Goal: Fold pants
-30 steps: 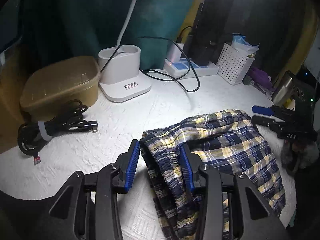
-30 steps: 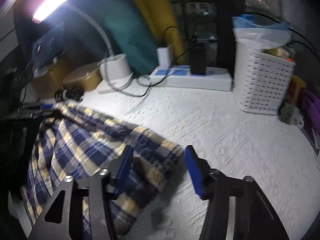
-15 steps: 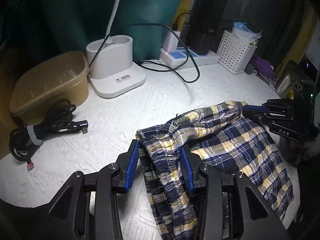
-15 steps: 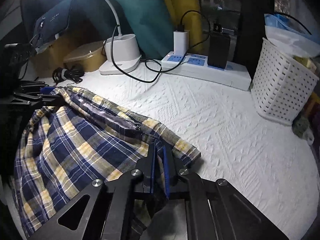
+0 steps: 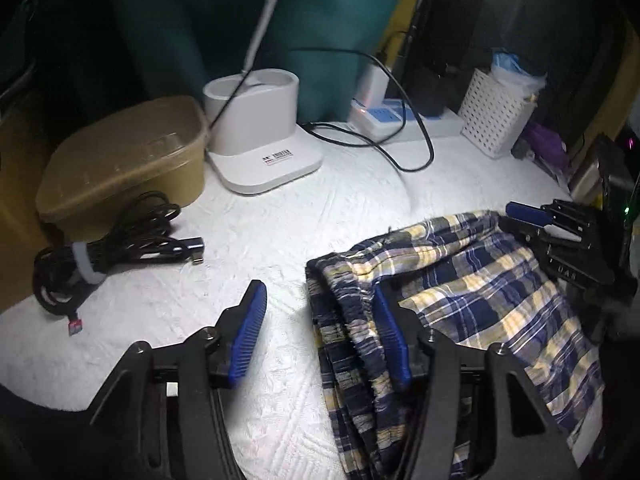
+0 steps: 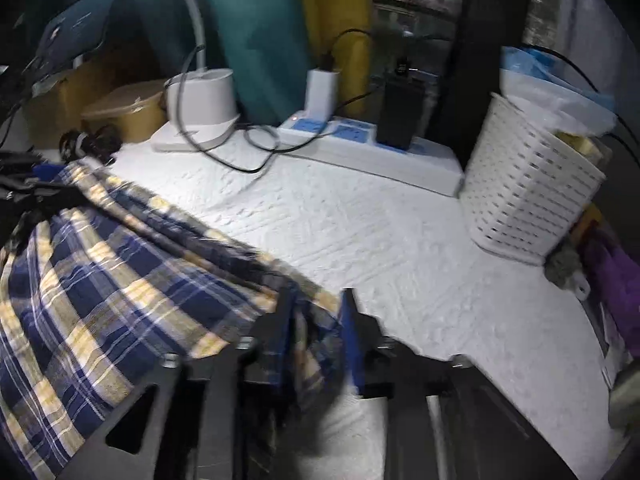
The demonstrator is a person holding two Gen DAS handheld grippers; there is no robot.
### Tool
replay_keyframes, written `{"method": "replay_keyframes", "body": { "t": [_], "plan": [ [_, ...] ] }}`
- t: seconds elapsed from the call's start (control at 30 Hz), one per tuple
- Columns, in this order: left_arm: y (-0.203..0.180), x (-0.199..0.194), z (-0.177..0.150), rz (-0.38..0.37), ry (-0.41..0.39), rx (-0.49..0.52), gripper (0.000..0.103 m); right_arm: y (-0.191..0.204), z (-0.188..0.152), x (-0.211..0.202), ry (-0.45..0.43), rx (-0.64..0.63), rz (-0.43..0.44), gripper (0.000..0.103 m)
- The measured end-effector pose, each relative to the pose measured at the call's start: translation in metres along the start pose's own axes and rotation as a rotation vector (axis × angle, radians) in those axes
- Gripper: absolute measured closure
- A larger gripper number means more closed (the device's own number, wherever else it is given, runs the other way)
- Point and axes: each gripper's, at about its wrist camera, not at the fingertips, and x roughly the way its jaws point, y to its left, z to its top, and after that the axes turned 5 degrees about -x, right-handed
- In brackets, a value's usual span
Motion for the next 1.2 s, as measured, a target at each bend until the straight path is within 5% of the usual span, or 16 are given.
{"method": "replay_keyframes", "body": {
  "t": [0.17,0.33,0.57,0.7,1.0,1.2],
  "plan": [
    [-0.004,-0.033,-0.004,-0.066,-0.067,-0.015,0.047,-0.013,-0.005,-0.028,-0.038,0.097,0.014,0.051],
    [-0.006,-0.069,-0.009,-0.125,-0.163,-0.035,0.023,-0.003,-0.014,-0.061,-0.062,0.110,0.055,0.040],
    [-0.018,-0.038,-0.039,-0.073,-0.006,-0.043,0.023,0.034,-0.035,-0.066,0.005,0.081,0.110,0.038],
    [-0.020,-0.021,-0.060,0.003,0.041,-0.004,0.023,0.049,-0.051,-0.057,0.060,0.038,0.071,0.038],
    [0.001,-0.041,-0.067,0.027,-0.011,-0.065,0.022,0.029,-0.073,-0.081,0.077,0.079,0.005,0.037],
    [-0.018,-0.063,-0.078,-0.061,-0.034,-0.052,0.022,0.050,-0.074,-0.110,0.009,0.080,0.104,0.037]
  ]
}}
